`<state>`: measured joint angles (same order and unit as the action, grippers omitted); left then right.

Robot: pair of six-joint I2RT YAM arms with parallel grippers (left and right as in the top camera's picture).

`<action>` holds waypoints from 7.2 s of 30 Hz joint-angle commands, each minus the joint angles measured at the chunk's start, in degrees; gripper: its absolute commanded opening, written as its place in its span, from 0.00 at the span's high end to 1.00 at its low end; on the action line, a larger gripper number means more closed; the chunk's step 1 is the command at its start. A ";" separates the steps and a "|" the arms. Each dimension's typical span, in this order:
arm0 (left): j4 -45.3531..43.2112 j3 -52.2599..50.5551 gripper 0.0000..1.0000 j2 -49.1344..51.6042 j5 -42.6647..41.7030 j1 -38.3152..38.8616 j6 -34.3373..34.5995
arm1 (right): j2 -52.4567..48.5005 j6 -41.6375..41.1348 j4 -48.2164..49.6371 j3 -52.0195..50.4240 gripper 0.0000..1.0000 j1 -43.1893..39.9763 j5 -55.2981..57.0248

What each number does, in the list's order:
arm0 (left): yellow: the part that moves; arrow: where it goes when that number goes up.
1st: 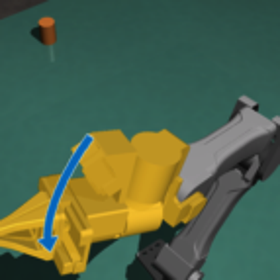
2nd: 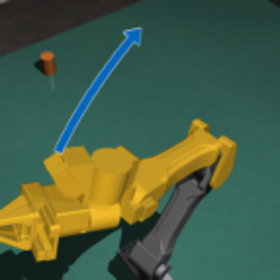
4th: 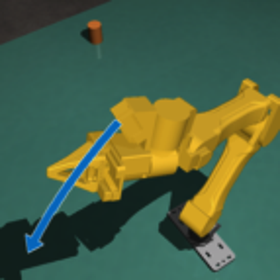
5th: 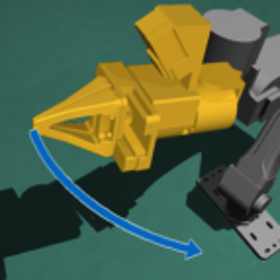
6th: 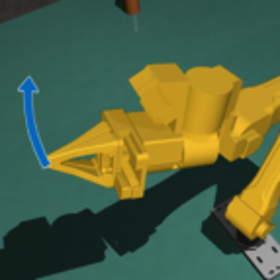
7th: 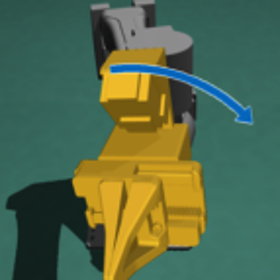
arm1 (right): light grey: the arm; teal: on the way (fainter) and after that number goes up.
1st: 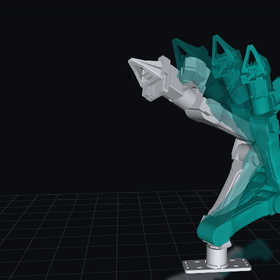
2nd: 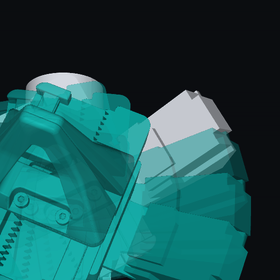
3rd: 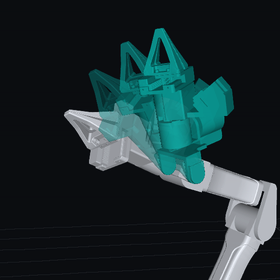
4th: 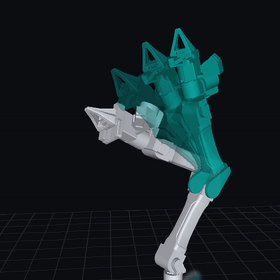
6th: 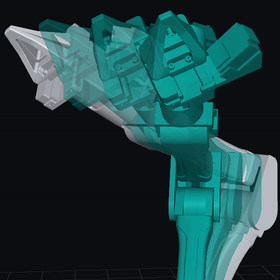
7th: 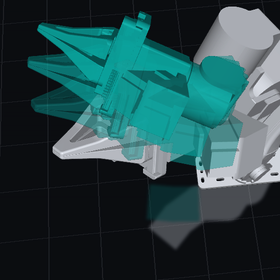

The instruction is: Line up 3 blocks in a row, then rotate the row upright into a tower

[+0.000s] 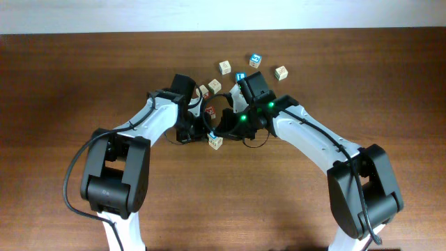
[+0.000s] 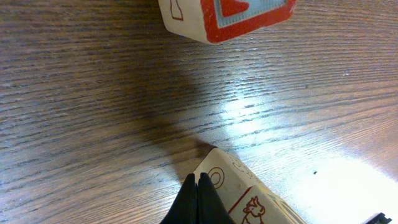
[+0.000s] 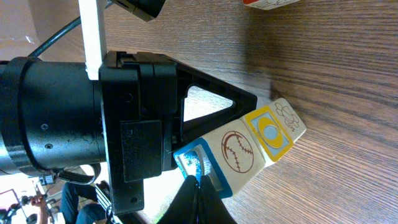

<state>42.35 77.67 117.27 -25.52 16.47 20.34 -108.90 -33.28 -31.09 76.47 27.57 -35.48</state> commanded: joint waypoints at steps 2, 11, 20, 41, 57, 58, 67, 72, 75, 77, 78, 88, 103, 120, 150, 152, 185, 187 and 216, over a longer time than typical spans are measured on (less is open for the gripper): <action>-0.07 -0.07 1.00 0.04 -1.53 0.31 -0.72 | -0.74 -0.28 -0.42 -0.35 0.96 0.55 2.38; -0.39 0.07 1.00 0.04 3.04 -8.61 -0.72 | -0.72 -0.22 -0.98 0.39 0.95 0.55 2.32; -1.40 0.55 1.00 0.04 3.04 -12.41 -1.97 | -0.72 2.64 -8.66 10.60 0.84 0.55 2.16; 20.50 24.81 0.01 -39.04 19.37 -12.90 -9.75 | 41.00 14.43 -49.79 34.23 0.02 0.55 34.86; 20.52 24.81 0.01 -40.37 19.37 -12.90 -9.77 | 48.70 15.30 -49.03 27.52 0.02 -1.07 50.29; 20.52 24.81 0.01 -40.37 19.37 -12.90 -9.75 | 50.07 15.32 -43.41 23.17 0.02 -3.63 52.33; 20.52 24.81 0.01 -40.37 19.37 -12.87 -9.75 | 76.13 31.01 -1.88 -21.33 0.02 -18.34 37.03; 20.52 24.81 0.01 -40.37 19.37 -12.87 -9.75 | 89.33 32.68 6.08 -39.69 0.02 -21.20 37.20; 20.52 24.81 0.01 -40.37 19.37 -12.90 -9.75 | 97.02 32.68 11.82 -50.56 0.02 -22.03 37.22; 20.52 24.81 0.01 -40.37 19.37 -12.90 -9.75 | 100.32 32.65 15.15 -55.80 0.02 -22.03 37.42; 20.52 24.81 0.01 -40.37 19.37 -12.90 -9.75 | 102.01 32.65 17.14 -58.62 0.02 -22.03 37.42; 20.52 24.81 0.01 -40.37 19.37 -12.87 -9.75 | 108.72 32.61 23.06 -72.72 0.02 -21.97 36.54; 20.52 24.81 0.01 -40.37 19.37 -12.90 -9.77 | 108.72 32.61 26.64 -76.13 0.02 -21.88 35.91; 20.55 24.81 0.01 -40.37 19.37 -12.90 -9.75 | 108.72 32.61 26.60 -76.13 0.02 -21.88 35.91; -47.47 -72.32 0.01 -108.50 17.77 -23.21 -42.58 | 108.72 32.61 26.60 -76.13 0.02 -21.88 35.91; -47.47 -74.62 0.01 -112.10 17.75 -23.65 -43.91 | 108.72 32.61 26.60 -76.13 0.02 -21.88 35.91; -38.18 -77.13 0.01 -115.34 19.74 -16.50 -44.41 | 108.72 32.61 26.60 -76.13 0.02 -21.88 35.91; -38.21 -77.15 0.01 -115.34 19.74 -16.50 -44.41 | 108.72 32.61 26.60 -76.13 0.02 -21.88 35.91; -38.21 -77.15 0.01 -115.34 19.74 -16.50 -44.41 | 108.72 32.61 26.60 -76.13 0.02 -21.88 35.91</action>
<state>4.08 0.84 1.67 -6.20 -0.32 -24.40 -0.58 -1.04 -4.47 0.86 6.02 0.51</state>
